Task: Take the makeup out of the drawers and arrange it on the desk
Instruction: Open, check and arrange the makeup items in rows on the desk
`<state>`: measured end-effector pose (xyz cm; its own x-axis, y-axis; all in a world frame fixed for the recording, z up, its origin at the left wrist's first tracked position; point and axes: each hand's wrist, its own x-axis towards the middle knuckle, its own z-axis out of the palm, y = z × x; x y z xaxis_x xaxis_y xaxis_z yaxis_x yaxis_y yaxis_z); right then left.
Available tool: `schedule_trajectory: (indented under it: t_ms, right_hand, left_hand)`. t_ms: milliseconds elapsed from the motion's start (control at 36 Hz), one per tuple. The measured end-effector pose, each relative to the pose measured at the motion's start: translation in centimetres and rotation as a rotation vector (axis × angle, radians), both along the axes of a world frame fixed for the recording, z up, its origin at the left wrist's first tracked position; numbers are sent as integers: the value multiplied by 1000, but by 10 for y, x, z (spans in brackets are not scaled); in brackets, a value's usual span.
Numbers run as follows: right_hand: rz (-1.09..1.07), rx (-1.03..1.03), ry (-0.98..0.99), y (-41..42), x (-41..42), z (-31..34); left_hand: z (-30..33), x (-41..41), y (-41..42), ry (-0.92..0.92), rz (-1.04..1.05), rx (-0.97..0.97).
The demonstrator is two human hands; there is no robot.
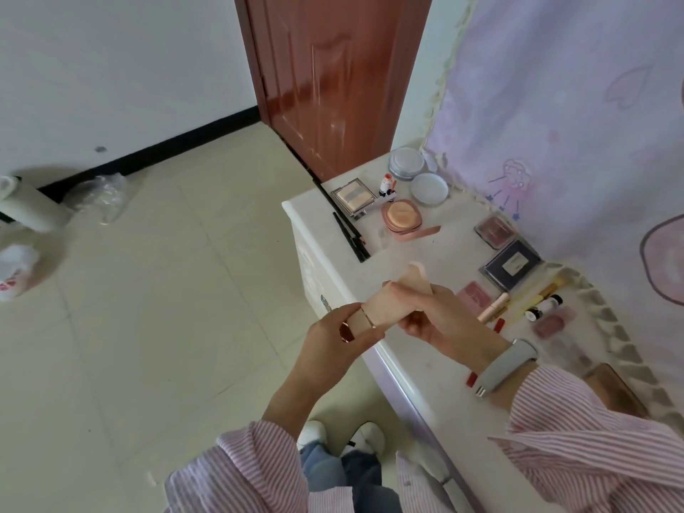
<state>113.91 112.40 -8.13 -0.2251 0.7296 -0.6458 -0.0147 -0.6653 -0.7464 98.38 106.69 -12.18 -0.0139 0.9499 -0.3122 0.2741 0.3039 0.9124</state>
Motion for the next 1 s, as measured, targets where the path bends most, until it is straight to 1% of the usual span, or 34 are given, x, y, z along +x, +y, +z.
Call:
schedule_trajectory:
  t_ms: [56,111,278,333,389,472,528,611,667,694,722,778,833,861,889,944,1000]
  right_hand:
    - [29,9,-6,1,2,1]
    - [81,25,-26,4,6,2]
    - [424,166,-200,20,27,16]
    - [567,270,-315,27,33,20]
    - [730,416,-488,36,37,20]
    - [939,518,-646,47,42,15]
    - [1063,594,-801,51,47,6]
    - [1107,721,-977,61,57,-8]
    - [1070,822,-1044,69,68,-15]
    - [1022,841,-1055,72,73,-18]
    - [953,813,-1039,76,78,-21]
    - [817,680,-949,81,85,-26]
    - [775,525,-872,85,88,-34]
    - [768,453,-833,87,89,-40]
    - [749,382,-795,87,90,-45]
    - [710,280,-741,88,88,-56]
    - [705,257,-759,90,84,-67]
  left_hand:
    - [1,-4,3,15,-52,18]
    - [3,-8,8,-46,-105,-19]
    - [4,-21,20,-514,-239,-318]
    - [2,-21,24,-612,-254,-422]
    - [-3,-18,28,-630,-255,-479]
    - [-10,-10,35,-671,-227,-534]
    - [-13,-3,39,-690,-217,-540]
    - [-23,7,43,-668,-223,-540]
    - [-31,13,43,-646,-150,-530]
    - [-35,16,42,-624,-84,-506]
    - [-39,19,42,-591,-3,-467]
    - [-46,25,44,-529,187,-354]
    - [-50,32,47,-491,371,-239]
    - [-53,35,49,-444,436,-187]
    - [-57,40,52,-358,478,-137]
    - [-64,48,57,-128,508,-30]
    - [-72,57,62,72,510,66]
